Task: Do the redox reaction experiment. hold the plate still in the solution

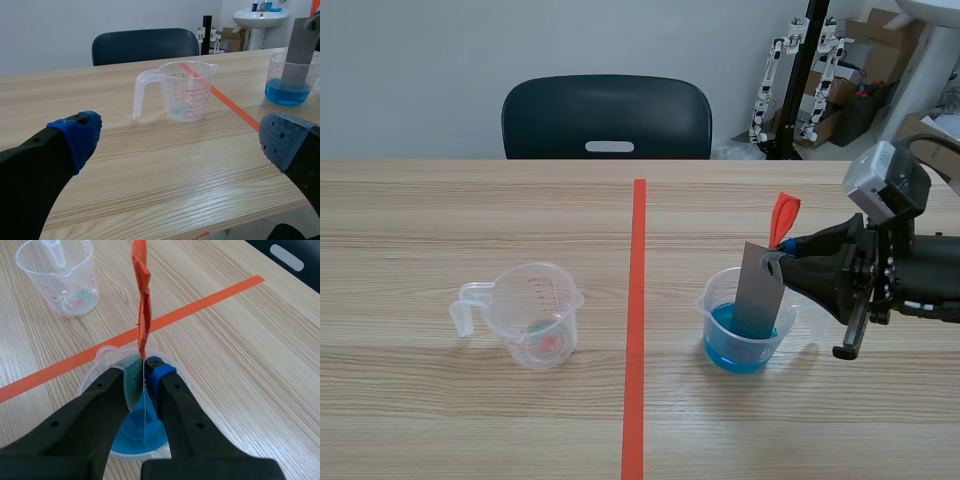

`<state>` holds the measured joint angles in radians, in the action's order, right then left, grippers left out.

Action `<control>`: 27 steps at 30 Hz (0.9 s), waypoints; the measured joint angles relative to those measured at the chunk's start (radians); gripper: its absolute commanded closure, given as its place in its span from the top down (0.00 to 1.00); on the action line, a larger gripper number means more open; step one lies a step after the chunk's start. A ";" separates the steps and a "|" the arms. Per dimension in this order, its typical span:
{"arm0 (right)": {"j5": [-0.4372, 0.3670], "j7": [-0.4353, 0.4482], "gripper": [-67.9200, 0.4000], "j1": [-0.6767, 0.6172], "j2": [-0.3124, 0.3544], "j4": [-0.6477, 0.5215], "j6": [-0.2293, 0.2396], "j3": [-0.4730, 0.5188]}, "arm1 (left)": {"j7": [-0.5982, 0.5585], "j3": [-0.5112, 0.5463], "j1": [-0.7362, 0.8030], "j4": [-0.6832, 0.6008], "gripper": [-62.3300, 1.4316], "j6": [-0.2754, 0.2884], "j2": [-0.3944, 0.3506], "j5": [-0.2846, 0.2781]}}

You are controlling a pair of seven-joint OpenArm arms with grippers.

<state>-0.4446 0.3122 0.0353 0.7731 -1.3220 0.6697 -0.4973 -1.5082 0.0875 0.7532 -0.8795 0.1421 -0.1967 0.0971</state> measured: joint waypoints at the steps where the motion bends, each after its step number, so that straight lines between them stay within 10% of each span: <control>1: 0.000 0.000 0.02 0.000 0.000 0.000 0.000 0.000 | 0.000 0.000 0.000 0.000 1.00 0.000 0.000 0.000; 27: 0.000 0.000 0.02 0.000 0.000 0.000 0.000 0.000 | 0.000 0.000 0.000 0.000 1.00 0.000 0.000 0.027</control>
<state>-0.4446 0.3122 0.0353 0.7731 -1.3220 0.6697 -0.4973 -1.5082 0.0875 0.7532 -0.8795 0.1421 -0.1967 0.1246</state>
